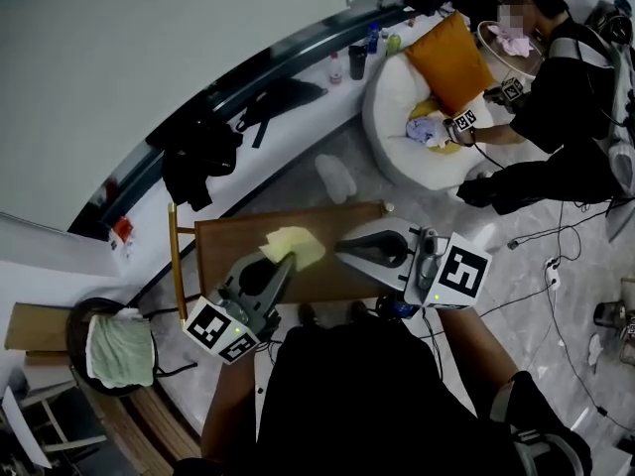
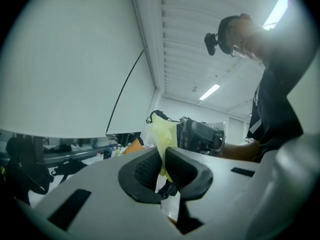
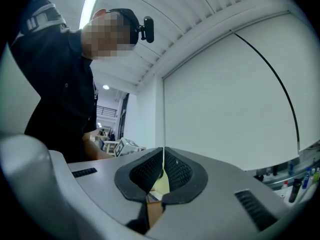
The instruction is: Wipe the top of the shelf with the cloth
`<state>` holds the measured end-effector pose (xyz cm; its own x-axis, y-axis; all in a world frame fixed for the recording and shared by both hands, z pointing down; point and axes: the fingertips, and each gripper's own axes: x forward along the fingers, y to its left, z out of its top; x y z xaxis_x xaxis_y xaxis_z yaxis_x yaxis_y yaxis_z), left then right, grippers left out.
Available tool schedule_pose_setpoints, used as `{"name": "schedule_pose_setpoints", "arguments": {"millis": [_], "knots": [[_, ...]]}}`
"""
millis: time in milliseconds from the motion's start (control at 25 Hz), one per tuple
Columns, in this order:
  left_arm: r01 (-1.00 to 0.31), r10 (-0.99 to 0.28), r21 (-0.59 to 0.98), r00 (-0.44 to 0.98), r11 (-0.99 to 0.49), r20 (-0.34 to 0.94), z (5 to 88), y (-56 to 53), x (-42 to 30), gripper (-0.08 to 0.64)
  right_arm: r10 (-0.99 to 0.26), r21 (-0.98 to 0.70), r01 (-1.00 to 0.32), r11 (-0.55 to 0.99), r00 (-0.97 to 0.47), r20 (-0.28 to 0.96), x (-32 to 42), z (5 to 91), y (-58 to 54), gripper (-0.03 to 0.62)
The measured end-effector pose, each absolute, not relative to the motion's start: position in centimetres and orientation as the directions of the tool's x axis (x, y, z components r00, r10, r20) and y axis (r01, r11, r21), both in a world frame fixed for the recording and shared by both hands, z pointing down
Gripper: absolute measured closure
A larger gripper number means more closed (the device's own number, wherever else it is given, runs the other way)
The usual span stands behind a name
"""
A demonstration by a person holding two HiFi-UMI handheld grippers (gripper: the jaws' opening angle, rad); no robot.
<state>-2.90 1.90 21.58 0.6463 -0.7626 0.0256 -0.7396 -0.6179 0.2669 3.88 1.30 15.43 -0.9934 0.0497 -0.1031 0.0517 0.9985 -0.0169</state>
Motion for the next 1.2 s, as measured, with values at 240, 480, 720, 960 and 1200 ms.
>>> {"name": "schedule_pose_setpoints", "arguments": {"millis": [240, 480, 720, 960, 1200], "knots": [[-0.748, -0.763, 0.23, 0.645, -0.622, 0.034, 20.8, 2.5, -0.3, 0.534, 0.07, -0.082, 0.078, 0.994, -0.992, -0.101, 5.4, 17.7, 1.9, 0.565], [-0.742, -0.759, 0.266, 0.649, -0.616, 0.053, 22.1, 2.9, 1.7, 0.533, 0.055, -0.118, 0.066, 0.991, -0.994, -0.096, 7.5, 19.7, 2.1, 0.569], [-0.748, -0.762, 0.27, 0.643, -0.607, 0.068, 22.1, 3.1, 2.2, 0.532, 0.07, -0.126, 0.083, 0.989, -0.992, -0.105, 8.2, 20.0, 2.3, 0.569], [-0.749, -0.762, 0.296, 0.641, -0.593, 0.096, 22.7, 3.8, 2.1, 0.532, 0.085, -0.149, 0.103, 0.983, -0.989, -0.12, 8.0, 20.4, 2.9, 0.569], [-0.749, -0.764, 0.313, 0.637, -0.584, 0.099, 23.2, 4.0, 1.9, 0.532, 0.094, -0.148, 0.113, 0.983, -0.987, -0.127, 8.0, 20.8, 3.1, 0.568]]}}
